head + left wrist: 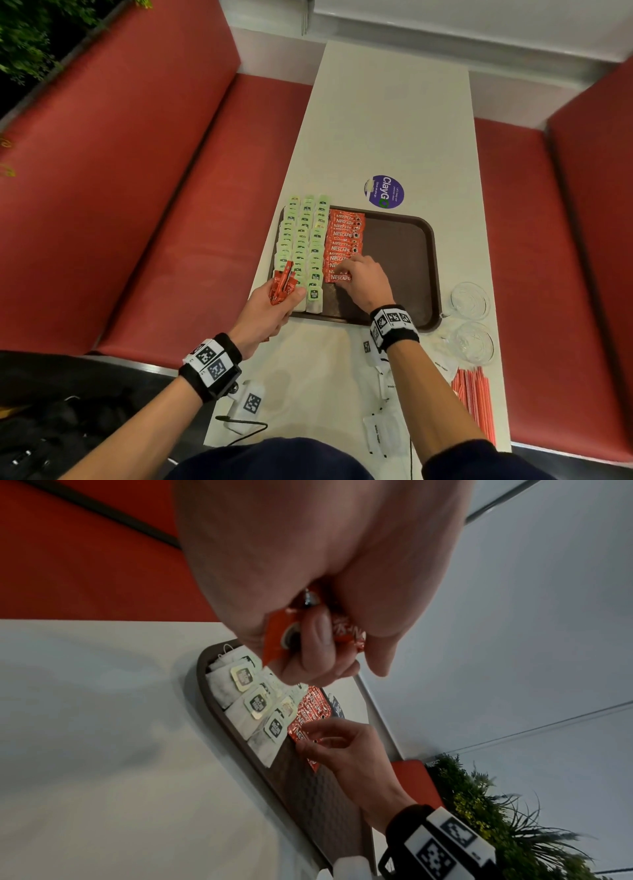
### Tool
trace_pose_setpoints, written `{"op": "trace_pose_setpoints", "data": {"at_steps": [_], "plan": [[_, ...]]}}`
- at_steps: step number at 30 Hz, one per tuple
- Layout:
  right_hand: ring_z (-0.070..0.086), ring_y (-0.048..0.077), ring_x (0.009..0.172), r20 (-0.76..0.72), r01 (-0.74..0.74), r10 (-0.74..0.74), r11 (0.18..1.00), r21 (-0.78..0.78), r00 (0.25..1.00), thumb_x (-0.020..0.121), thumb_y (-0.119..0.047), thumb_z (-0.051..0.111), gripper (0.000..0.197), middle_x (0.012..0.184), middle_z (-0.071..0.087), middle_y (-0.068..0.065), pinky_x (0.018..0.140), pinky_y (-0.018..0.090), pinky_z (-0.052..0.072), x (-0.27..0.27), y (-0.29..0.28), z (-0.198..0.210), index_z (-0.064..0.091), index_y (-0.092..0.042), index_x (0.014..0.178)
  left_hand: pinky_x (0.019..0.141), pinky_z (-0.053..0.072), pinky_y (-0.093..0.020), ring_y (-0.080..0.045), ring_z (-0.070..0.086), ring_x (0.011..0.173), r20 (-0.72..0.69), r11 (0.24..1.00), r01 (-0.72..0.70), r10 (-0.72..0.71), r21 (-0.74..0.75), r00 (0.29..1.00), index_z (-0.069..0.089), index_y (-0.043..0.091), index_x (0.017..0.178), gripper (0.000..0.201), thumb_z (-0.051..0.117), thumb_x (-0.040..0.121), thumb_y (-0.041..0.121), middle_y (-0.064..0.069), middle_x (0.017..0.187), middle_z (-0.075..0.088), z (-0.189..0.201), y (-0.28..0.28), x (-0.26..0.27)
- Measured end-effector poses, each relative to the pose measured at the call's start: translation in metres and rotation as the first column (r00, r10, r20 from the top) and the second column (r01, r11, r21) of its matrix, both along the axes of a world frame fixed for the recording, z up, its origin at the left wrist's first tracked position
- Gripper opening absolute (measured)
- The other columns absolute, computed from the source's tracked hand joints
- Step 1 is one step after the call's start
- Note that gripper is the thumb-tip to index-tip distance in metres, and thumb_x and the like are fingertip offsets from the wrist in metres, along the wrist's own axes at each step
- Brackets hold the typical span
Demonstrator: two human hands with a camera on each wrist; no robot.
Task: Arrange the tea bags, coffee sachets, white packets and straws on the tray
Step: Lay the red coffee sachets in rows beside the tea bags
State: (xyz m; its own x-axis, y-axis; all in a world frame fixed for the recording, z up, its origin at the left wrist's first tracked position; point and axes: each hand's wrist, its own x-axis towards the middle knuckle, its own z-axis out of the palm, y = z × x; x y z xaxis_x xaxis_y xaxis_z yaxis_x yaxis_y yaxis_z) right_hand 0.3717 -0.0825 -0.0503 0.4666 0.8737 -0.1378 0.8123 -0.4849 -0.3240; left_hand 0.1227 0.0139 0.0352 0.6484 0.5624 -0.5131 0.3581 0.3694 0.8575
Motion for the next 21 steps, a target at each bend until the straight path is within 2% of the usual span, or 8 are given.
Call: {"op": "trace_pose_setpoints", "data": {"at_steps": [5,9,14,16,18,20,21], "plan": [[0.061,0.023,0.113,-0.021,0.027,-0.026,0.999,0.037,0.999,0.096,-0.033,0.079,0.019,0.121,0.071,-0.002,0.096,0.044,0.052,-0.007,0.007,0.002,0.078,-0.029,0.114,0.046,0.021,-0.027,-0.014,0.037,0.059,-0.002,0.999,0.013,-0.013,-0.052,1.0,0.061,0.011,0.118,0.041,0.073,0.101,0.046,-0.004,0.08,0.051,-0.001,-0.002,0.002],[0.061,0.024,0.114,-0.02,0.061,-0.06,0.996,0.062,0.998,0.095,-0.032,0.081,0.021,0.123,0.072,-0.001,0.098,0.045,0.052,-0.011,0.008,0.003,0.078,-0.028,0.115,0.041,0.019,-0.022,-0.013,0.038,0.057,0.031,0.991,0.022,-0.018,-0.134,0.999,0.06,0.017,0.121,0.029,0.069,0.104,0.039,-0.003,0.083,0.051,0.003,-0.001,0.004],[0.059,0.024,0.112,-0.045,0.109,-0.104,0.987,0.118,0.994,0.095,-0.036,0.081,0.027,0.123,0.072,-0.002,0.096,0.043,0.051,-0.012,0.003,0.018,0.076,-0.027,0.12,0.042,0.021,-0.022,-0.011,0.036,0.058,0.03,0.991,0.067,-0.064,-0.114,0.998,0.059,0.023,0.12,0.024,0.063,0.108,0.042,0.002,0.081,0.051,0.005,-0.002,0.004],[0.061,0.021,0.107,-0.117,0.165,-0.142,0.961,0.22,0.983,0.099,-0.036,0.077,0.022,0.116,0.074,-0.004,0.09,0.041,0.051,-0.015,0.002,0.036,0.077,-0.027,0.119,0.045,0.021,-0.023,-0.01,0.034,0.059,0.034,0.992,0.075,-0.072,-0.099,0.997,0.059,0.027,0.123,0.022,0.061,0.108,0.044,0.004,0.079,0.049,0.004,-0.002,0.003],[0.066,0.009,0.091,-0.288,0.239,-0.137,0.903,0.356,0.948,0.102,-0.037,0.075,0.015,0.101,0.075,-0.012,0.08,0.031,0.052,-0.027,0.001,0.065,0.079,-0.029,0.114,0.046,0.023,-0.023,-0.009,0.032,0.058,0.042,0.993,0.096,-0.093,-0.073,0.995,0.059,0.032,0.125,0.018,0.058,0.11,0.042,0.006,0.077,0.047,0.005,-0.004,0.005],[0.069,0.006,0.079,-0.485,0.289,-0.072,0.874,0.391,0.872,0.103,-0.04,0.073,0.014,0.086,0.075,-0.011,0.071,0.02,0.052,-0.045,0.0,0.099,0.08,-0.031,0.111,0.047,0.029,-0.022,-0.006,0.036,0.057,0.016,0.991,0.13,-0.13,0.015,0.991,0.058,0.033,0.124,0.015,0.056,0.111,0.04,0.011,0.075,0.049,0.006,-0.007,0.008],[0.071,0.007,0.076,-0.552,0.285,-0.032,0.88,0.38,0.834,0.105,-0.042,0.071,0.015,0.082,0.076,-0.008,0.069,0.019,0.055,-0.054,0.0,0.114,0.08,-0.032,0.112,0.05,0.035,-0.021,-0.005,0.041,0.058,-0.013,0.986,0.146,-0.145,0.086,0.989,0.058,0.032,0.122,0.013,0.056,0.111,0.039,0.014,0.075,0.052,0.005,-0.008,0.009]]}}
